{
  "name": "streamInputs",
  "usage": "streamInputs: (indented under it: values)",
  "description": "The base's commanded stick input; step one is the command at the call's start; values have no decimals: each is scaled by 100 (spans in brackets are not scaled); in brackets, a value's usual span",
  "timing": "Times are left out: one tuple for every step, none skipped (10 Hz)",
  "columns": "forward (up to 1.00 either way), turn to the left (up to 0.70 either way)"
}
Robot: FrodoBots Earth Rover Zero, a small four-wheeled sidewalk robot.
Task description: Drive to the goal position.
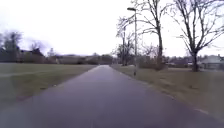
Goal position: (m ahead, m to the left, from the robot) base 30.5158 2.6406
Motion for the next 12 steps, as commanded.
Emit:
streamInputs:
  values:
    - [100,0]
    - [100,0]
    - [100,0]
    - [100,0]
    - [100,0]
    - [100,0]
    - [100,0]
    - [100,0]
    - [100,0]
    - [100,0]
    - [100,0]
    - [100,0]
